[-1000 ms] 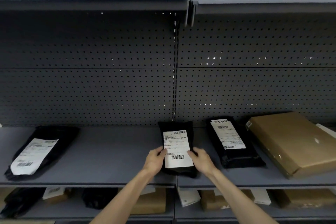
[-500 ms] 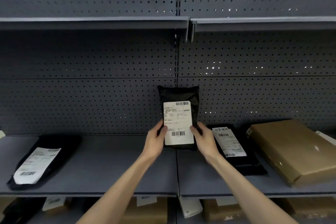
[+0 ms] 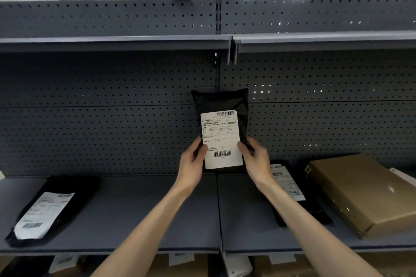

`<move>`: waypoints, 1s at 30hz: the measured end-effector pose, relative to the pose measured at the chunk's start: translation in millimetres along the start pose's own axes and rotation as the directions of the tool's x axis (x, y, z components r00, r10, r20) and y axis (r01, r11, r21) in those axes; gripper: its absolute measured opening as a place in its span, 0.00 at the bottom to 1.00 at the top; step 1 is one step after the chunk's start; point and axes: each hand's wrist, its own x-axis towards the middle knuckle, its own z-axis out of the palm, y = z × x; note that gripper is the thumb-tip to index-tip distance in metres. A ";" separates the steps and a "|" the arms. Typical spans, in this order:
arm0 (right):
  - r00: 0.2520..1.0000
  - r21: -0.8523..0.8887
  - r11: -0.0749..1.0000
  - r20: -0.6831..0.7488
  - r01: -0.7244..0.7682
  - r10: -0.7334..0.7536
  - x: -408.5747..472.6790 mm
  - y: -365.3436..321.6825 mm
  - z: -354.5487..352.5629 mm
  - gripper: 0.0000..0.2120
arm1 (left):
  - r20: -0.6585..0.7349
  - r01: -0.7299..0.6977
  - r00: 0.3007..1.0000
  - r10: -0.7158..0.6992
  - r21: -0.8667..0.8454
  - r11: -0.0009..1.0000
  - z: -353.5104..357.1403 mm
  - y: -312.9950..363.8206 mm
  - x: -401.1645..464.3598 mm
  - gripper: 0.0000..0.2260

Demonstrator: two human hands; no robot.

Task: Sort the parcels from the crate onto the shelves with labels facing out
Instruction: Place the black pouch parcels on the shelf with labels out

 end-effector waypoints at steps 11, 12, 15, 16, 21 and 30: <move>1.000 -0.043 0.999 -0.006 -0.021 0.020 0.4 4.3 0.4 0.15 | -0.013 0.001 1.000 -0.001 0.000 1.000 -0.7 -4.9 0.5 0.16; 1.000 -0.048 0.999 -0.008 -0.025 0.025 0.4 4.6 0.8 0.17 | -0.014 0.003 1.000 -0.003 0.001 1.000 -0.7 -4.7 0.2 0.16; 0.999 -0.053 0.997 -0.014 -0.053 0.052 0.6 5.8 2.3 0.23 | -0.021 0.005 1.000 -0.005 -0.002 1.000 -0.8 -4.8 -0.2 0.16; 0.998 -0.055 0.997 -0.015 -0.062 0.061 0.7 6.0 2.7 0.23 | -0.022 0.006 1.000 -0.006 -0.004 1.000 -0.7 -4.9 -0.3 0.16; 0.998 -0.083 0.995 -0.002 -0.059 0.059 -0.5 10.0 4.1 0.18 | -0.028 0.015 0.999 -0.016 -0.014 1.000 -1.8 -11.5 -1.1 0.16; 0.983 -0.121 0.977 0.014 -0.178 0.181 -18.1 39.8 10.6 0.20 | -0.052 0.081 0.996 -0.077 0.092 0.992 -8.1 -52.5 -12.4 0.11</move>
